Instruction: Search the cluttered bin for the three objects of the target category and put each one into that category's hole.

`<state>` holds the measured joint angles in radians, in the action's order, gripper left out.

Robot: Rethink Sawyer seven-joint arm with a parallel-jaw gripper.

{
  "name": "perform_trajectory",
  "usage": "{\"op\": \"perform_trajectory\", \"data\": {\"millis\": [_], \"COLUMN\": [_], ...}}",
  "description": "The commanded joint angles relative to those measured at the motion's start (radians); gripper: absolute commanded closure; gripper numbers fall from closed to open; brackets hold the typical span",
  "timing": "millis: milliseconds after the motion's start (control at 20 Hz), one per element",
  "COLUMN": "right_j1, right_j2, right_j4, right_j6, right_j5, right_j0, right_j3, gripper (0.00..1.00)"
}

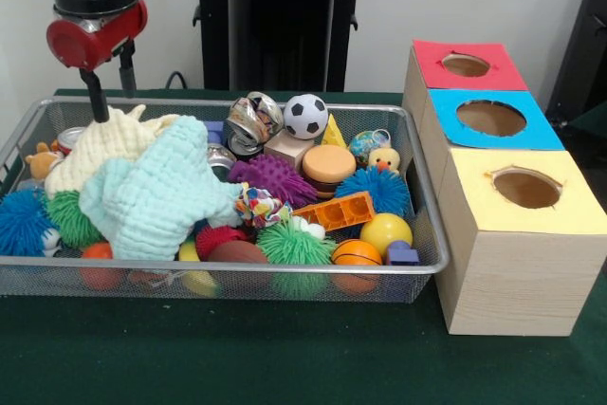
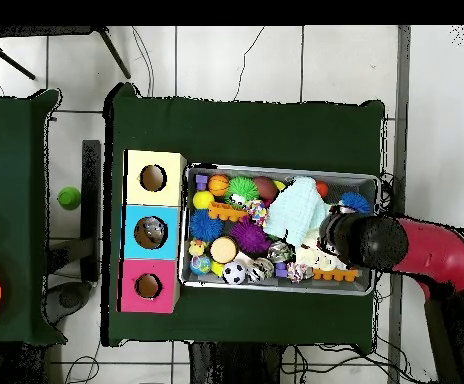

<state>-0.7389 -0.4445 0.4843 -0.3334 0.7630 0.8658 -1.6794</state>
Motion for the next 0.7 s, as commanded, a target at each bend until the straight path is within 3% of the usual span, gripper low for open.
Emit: {"op": "perform_trajectory", "data": {"millis": [50,700], "right_j1": [0.060,0.160], "right_j2": [-0.057,-0.027], "right_j4": [0.063,0.133], "right_j6": [0.036,-0.001], "right_j5": [-0.029,-0.049], "right_j0": [0.024,0.024], "right_j3": [-0.008,-0.030], "gripper": [0.00,0.00]}}
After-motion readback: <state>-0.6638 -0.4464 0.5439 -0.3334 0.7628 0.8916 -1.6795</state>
